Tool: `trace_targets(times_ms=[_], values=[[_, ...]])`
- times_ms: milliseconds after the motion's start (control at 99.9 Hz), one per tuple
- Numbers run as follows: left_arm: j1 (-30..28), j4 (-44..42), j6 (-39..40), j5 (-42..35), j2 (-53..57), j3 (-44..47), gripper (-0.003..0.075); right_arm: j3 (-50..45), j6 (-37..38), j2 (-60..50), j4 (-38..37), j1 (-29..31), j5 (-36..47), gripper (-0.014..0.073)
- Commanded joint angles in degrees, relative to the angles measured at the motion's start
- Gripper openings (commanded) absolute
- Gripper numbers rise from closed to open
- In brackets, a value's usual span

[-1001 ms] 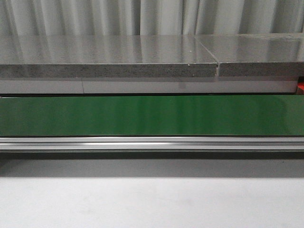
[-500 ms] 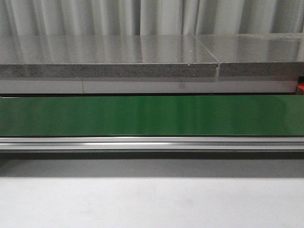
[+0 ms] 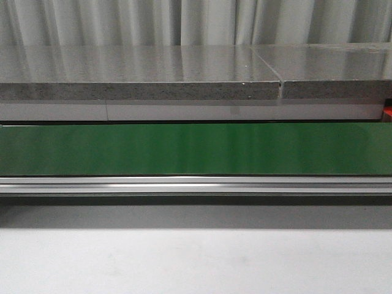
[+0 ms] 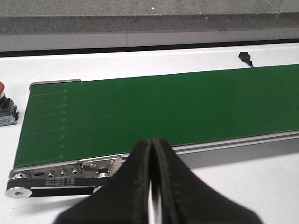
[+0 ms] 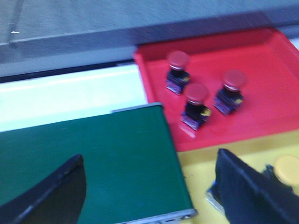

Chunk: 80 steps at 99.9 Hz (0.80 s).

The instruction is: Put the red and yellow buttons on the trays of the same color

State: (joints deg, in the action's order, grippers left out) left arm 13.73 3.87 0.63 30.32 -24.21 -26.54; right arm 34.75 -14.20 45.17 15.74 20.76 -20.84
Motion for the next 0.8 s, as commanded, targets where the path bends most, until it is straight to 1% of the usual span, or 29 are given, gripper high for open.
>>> trace_targets(times_ms=[0,130,240,320,410,480,500,530,580,631,651,691,791], values=[[0.48,0.68,0.65,-4.23,-0.21,-1.50,-0.0019,1.88,-2.33,-2.98,0.33,-2.75,1.82,0.0574],[0.48,0.68,0.65,-4.23,-0.21,-1.50,-0.0019,1.88,-4.20,-5.69,0.33,-6.84,1.08,0.0574],[0.48,0.68,0.65,-4.23,-0.21,-1.50,-0.0019,1.42,-4.33,-6.52,0.33,-9.35,1.08,0.0566],[0.48,0.68,0.65,-4.23,-0.21,-1.50,-0.0019,0.79,-4.38,-6.59,0.33,-10.90,1.08,0.0517],[0.48,0.68,0.65,-4.23,-0.21,-1.50,-0.0019,0.74,-4.38,-6.63,0.33,-12.10,1.00,0.0392],[0.48,0.68,0.65,-4.23,-0.21,-1.50,-0.0019,0.74,-4.38,-6.78,0.33,-12.36,1.00,0.0255],[0.48,0.68,0.65,-4.23,-0.21,-1.50,-0.0019,0.74,-4.38,-6.78,0.33,-12.36,0.93,0.0197],[0.48,0.45,0.65,-4.23,-0.21,-1.50,-0.0019,0.74,-4.38,-6.78,0.33,-12.36,0.85,0.0153],[0.48,0.35,0.65,-4.23,-0.21,-1.50,-0.0019,0.74,-4.38,-6.78,0.33,-12.36,0.80,0.0038],[0.48,0.35,0.65,-4.23,-0.21,-1.50,-0.0019,0.74,-4.38,-6.78,0.33,-12.36,0.74,-0.0050],[0.48,0.35,0.65,-4.23,-0.21,-1.50,-0.0019,0.74,-4.38,-6.78,0.33,-12.36,0.74,-0.0074],[0.48,0.35,0.65,-4.23,-0.21,-1.50,-0.0019,0.74,-4.38,-6.78,0.33,-12.36,0.74,-0.0063],[0.48,0.35,0.65,-4.23,-0.21,-1.50,-0.0019,0.74,-4.38,-6.78,0.33,-12.36,0.74,-0.0068]])
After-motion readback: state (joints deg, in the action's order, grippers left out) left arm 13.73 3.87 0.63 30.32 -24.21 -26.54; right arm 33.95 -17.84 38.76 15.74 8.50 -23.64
